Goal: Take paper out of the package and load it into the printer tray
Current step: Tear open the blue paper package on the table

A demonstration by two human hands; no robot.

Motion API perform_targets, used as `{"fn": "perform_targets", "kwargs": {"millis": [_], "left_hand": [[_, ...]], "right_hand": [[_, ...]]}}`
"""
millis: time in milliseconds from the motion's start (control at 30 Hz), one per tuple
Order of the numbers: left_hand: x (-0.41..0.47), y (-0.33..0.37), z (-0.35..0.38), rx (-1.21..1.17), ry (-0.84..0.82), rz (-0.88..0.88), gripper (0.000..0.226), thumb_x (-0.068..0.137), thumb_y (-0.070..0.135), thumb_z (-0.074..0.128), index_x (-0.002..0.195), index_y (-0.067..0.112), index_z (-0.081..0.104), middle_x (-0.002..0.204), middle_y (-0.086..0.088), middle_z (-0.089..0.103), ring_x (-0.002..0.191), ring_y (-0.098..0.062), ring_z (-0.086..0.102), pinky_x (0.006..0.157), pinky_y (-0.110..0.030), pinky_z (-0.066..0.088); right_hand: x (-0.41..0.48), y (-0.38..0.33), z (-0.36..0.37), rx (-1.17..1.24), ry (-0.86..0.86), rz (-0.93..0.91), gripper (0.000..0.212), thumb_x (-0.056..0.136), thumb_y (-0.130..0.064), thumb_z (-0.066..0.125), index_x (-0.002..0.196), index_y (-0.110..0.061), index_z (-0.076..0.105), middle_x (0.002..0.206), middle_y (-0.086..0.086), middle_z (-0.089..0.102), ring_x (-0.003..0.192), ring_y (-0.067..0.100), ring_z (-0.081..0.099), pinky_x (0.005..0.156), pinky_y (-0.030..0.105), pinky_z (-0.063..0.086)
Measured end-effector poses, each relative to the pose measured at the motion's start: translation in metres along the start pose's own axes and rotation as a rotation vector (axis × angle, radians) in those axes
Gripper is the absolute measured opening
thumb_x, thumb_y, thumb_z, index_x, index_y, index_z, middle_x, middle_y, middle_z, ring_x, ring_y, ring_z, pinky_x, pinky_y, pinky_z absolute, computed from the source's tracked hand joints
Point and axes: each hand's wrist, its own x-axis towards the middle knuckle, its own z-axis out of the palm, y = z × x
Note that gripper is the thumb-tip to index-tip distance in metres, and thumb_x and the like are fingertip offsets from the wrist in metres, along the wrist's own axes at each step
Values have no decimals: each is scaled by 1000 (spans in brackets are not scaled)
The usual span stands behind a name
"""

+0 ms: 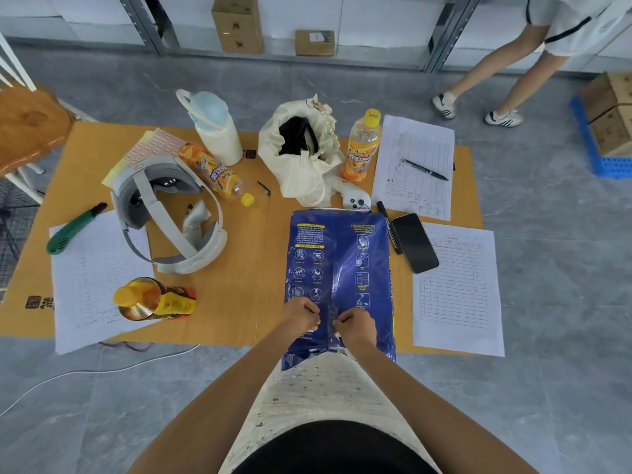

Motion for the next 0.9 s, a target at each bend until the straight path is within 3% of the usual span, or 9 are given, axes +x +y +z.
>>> {"fn": "perform_targets", "kwargs": {"millis": [100, 233, 400, 500, 600, 733, 833, 900], "left_hand": [[5, -4, -1, -4, -14, -9, 24, 77, -5, 66, 65, 17, 62, 69, -7, 67, 62, -21, 66, 80, -43, 60], [5, -6, 0, 31, -11, 9, 25, 78, -2, 65, 65, 20, 62, 68, -2, 65, 66, -20, 67, 80, -41, 60], [3, -4, -2, 66, -42, 40, 25, 83, 2, 59, 68, 22, 60, 78, -7, 67, 85, -30, 71, 84, -41, 59], [4, -3, -3, 51, -67, 46, 21, 86, 0, 54, 75, 16, 61, 83, -11, 66, 77, -27, 68, 85, -38, 59], [7, -4, -5, 35, -81, 58, 17, 88, -3, 50, 90, 5, 64, 76, -12, 66, 66, -22, 64, 74, -31, 59], [8, -10, -13, 49, -83, 116, 17, 92, -1, 46, 94, 4, 62, 66, -4, 62, 57, -12, 61, 59, -20, 53], [8, -12, -20, 92, -84, 146, 13, 93, 5, 51, 98, 6, 63, 73, -3, 65, 58, -8, 62, 49, -11, 49], [9, -14, -23, 105, -96, 161, 11, 93, 6, 52, 98, 8, 62, 81, -7, 67, 59, -8, 63, 53, -12, 51]], "right_hand": [[1, 1, 1, -41, 23, -52, 11, 85, -8, 62, 86, -8, 73, 91, 9, 75, 83, 24, 67, 70, 30, 53], [-1, 3, 2, -140, 51, -192, 13, 88, -9, 57, 89, -7, 70, 94, 10, 71, 81, 24, 66, 72, 31, 55], [-4, 8, 0, -176, 45, -325, 10, 86, -10, 59, 83, -11, 69, 89, 7, 69, 73, 19, 62, 65, 29, 53], [-3, 13, -2, -172, 30, -365, 10, 83, -10, 61, 78, -14, 69, 83, 4, 67, 66, 14, 56, 59, 23, 46], [-4, 18, -3, -193, -18, -424, 11, 82, -12, 62, 73, -17, 67, 78, -2, 61, 61, 7, 51, 55, 14, 41], [-8, 31, -7, -159, -53, -439, 7, 80, -13, 67, 74, -16, 67, 80, 3, 65, 68, 13, 58, 68, 32, 53], [-12, 38, -13, -131, -74, -445, 6, 78, -9, 69, 75, -14, 69, 74, -1, 63, 65, 9, 56, 68, 30, 52], [-16, 38, -16, -169, -112, -480, 5, 79, -9, 68, 76, -13, 69, 72, -1, 66, 63, 8, 57, 69, 28, 51]]}}
